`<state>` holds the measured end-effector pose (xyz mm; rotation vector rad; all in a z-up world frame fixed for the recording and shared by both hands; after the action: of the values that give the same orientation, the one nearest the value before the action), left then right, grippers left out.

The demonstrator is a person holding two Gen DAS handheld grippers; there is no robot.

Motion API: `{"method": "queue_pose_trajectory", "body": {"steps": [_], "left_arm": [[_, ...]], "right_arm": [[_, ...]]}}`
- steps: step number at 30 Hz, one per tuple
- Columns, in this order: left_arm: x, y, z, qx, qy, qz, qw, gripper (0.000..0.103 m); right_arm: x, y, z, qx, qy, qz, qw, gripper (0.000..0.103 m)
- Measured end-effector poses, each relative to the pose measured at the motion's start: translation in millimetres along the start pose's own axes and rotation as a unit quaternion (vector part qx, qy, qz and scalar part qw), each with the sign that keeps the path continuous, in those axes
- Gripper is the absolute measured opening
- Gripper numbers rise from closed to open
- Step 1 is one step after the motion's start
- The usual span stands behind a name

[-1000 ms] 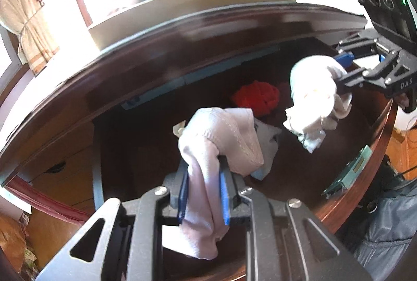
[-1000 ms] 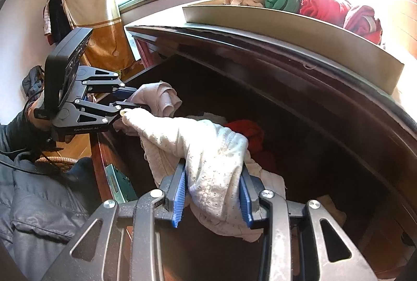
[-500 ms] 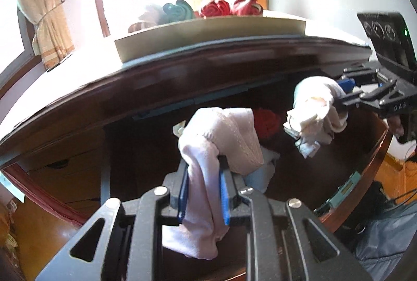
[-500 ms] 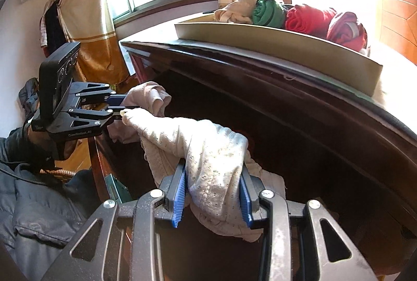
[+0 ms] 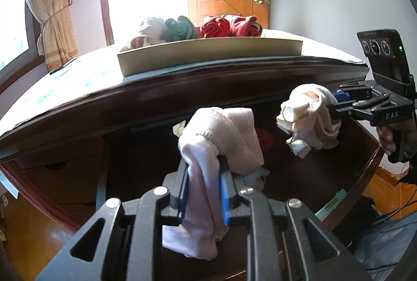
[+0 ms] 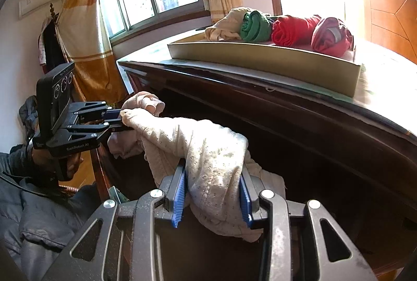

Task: Take underwear out of drawer
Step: 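Lift the white dotted and pink garments out of the drawer with both tools, then carry both held garments over the cardboard tray beside the rolled garments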

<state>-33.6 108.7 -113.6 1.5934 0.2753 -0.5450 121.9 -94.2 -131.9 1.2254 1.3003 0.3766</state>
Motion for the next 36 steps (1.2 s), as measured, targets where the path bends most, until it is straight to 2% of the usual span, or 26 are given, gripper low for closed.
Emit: {"method": "queue_pose_trajectory", "body": {"steps": [16, 36], "left_arm": [[-1.3, 27.6, 4.4, -0.016, 0.009, 0.046, 0.9988, 0.018], [-5.4, 43.9, 9.6, -0.030, 0.013, 0.097, 0.9948, 0.018]], "right_arm": [[-11.6, 11.7, 4.7, 0.009, 0.001, 0.050, 0.999, 0.038], [-27.3, 20.0, 0.5, -0.007, 0.004, 0.104, 0.995, 0.038]]}}
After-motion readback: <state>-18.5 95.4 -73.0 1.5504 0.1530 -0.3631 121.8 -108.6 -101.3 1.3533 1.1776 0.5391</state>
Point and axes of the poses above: each gripper's, at about its wrist camera, not at the fingertips, and x roughly the way its jaws point, z to its right, y to its top, the point moved 10 cm from there along x, roughly the way its jaws point, and after that the axes turned 13 degrees about z, right-handed, at the moved point
